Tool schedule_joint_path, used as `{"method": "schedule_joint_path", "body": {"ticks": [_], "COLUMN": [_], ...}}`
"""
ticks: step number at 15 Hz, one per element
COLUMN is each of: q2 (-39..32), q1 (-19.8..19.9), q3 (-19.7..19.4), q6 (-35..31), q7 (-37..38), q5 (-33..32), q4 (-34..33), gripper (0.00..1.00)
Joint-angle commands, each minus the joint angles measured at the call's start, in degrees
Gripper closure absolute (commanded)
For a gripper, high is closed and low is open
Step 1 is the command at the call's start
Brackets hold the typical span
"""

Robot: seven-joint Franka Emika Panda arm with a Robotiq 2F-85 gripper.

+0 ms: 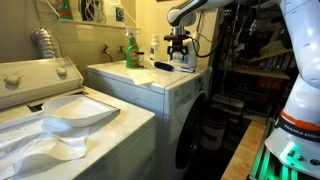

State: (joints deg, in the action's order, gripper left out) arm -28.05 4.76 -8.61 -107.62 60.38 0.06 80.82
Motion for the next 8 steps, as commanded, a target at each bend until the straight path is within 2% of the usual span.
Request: {"method": "schedule_joint_path", "body": {"ticks": [1,2,4,5,8], "q2": [-0.2,-0.3,-0.2,-0.1,0.2], "q1": [-0.5,-0.6,-0.7,-0.7,-1.0], "q3": [-0.6,-0.7,-0.7,-0.6,-0.8], "q6": [1.9,1.7,1.4,1.4,1.3], "q7": [-0.1,-0.1,0.0,-0.1,0.1], "q5": [-0.8,-0.9,-1.1,-1.0,-1.6], "q4": [-0.9,-0.9,-0.7,-0.7,-0.5], "gripper": [0.0,0.01,0.12,0.27,0.43]}}
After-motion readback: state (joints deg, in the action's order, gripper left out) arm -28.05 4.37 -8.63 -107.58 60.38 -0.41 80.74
